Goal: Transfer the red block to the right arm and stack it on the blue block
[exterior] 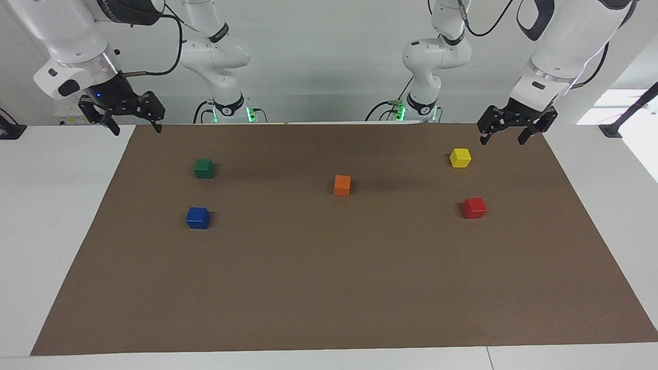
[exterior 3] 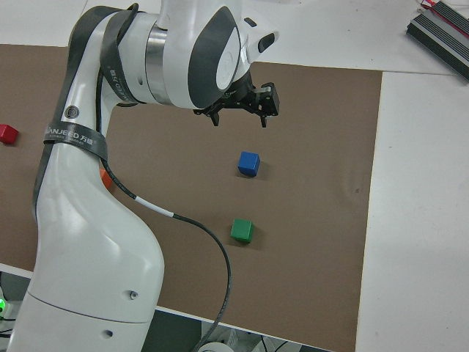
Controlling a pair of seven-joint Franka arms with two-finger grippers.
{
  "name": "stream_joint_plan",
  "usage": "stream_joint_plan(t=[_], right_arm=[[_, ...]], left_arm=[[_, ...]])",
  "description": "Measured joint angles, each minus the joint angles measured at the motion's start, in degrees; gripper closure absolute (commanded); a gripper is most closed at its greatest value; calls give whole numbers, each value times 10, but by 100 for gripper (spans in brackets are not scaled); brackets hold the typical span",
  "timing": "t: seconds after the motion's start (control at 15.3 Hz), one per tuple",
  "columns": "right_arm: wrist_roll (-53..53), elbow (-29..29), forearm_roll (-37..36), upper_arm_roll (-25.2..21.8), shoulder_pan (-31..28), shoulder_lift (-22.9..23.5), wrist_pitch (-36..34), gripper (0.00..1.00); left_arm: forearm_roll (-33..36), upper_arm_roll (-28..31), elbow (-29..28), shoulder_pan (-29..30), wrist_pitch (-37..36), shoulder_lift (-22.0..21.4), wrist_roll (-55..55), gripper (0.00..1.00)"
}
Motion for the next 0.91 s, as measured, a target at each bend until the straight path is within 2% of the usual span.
stream_joint_plan(t=[0.39,0.72,0.91], right_arm=[[0,0,0,1,1,0,0,0],[-18,-4,0,1,1,0,1,0],[-23,-48,2,2,2,-15,42,0]], left_arm=[[0,3,-9,4,27,-4,0,0],[0,9,-129,22,175,-19,0,0],[0,11,-202,43,249,-14,2,0]])
